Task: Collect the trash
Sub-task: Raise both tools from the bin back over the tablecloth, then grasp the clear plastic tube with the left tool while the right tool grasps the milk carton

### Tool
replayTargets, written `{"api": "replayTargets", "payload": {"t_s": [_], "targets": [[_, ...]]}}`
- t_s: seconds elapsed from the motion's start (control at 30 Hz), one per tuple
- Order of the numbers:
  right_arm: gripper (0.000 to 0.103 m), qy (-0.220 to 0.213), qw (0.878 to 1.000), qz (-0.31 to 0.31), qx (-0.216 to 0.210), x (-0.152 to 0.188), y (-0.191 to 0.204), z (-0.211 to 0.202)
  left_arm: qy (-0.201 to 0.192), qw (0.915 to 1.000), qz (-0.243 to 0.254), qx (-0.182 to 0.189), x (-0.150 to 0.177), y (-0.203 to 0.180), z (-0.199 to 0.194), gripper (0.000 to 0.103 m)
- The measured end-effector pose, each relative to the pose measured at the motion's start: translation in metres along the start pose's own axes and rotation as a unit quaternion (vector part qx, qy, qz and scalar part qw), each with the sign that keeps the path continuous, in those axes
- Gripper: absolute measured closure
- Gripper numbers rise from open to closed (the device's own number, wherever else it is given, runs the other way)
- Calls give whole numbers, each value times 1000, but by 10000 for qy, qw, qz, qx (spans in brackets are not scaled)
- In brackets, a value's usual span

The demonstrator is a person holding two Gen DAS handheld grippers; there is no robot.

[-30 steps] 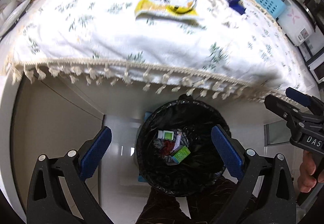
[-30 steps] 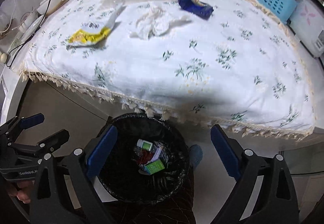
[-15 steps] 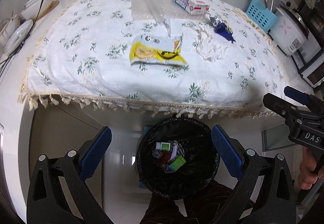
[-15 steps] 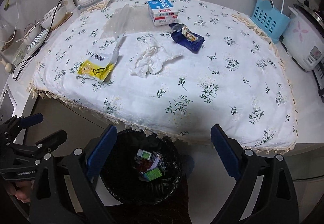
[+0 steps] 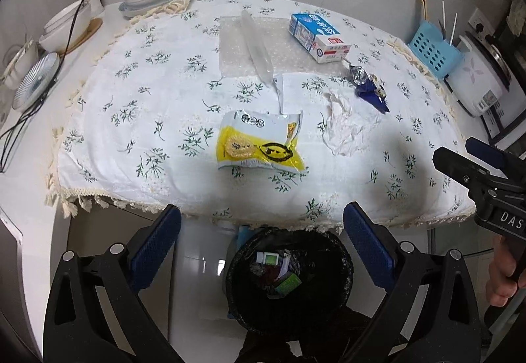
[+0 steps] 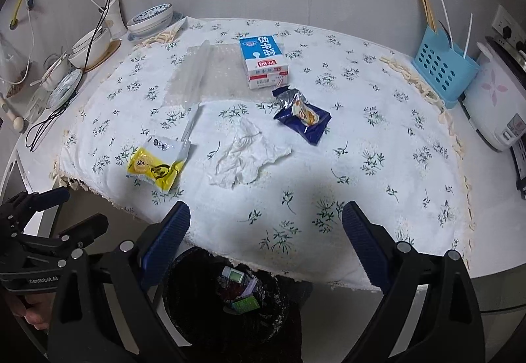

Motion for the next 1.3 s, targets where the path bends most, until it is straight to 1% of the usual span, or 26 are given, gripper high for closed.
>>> {"api": "replayTargets", "payload": {"t_s": [0.27, 0.67, 0.83, 1.0, 1.13, 1.3], "targets": [[13, -46, 9999, -113, 47, -41, -7, 3, -9, 10000, -15, -65, -43, -2, -3, 6], [13, -76, 9996, -278, 29, -113, -17, 23, -63, 9993, -329, -166, -121, 8, 5, 6], [13, 49, 9992, -406, 7, -144, -18, 44, 64, 9986, -434, -284, -154, 14, 27, 7], [13, 213, 9981, -585, -41, -177, -15, 73, 239, 9977, -546, -317, -189, 19, 54, 7], [13, 398, 9970, -652, -109, -196, -16, 96, 364, 9969, -567, -410, -213, 19, 76, 9], [13, 580, 9954, -730, -198, -215, -16, 116, 483, 9952, -717, -467, -234, 20, 96, 10]]}}
Point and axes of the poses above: each gripper's, at about its wrist camera, not at the fingertips, and z roughly the way its jaws point, y to its left, x to its underside, the point moved 2 cm from there along z, roughly the way its jaws point, and after that the axes turned 15 degrees about y, right-handed, at the moved point
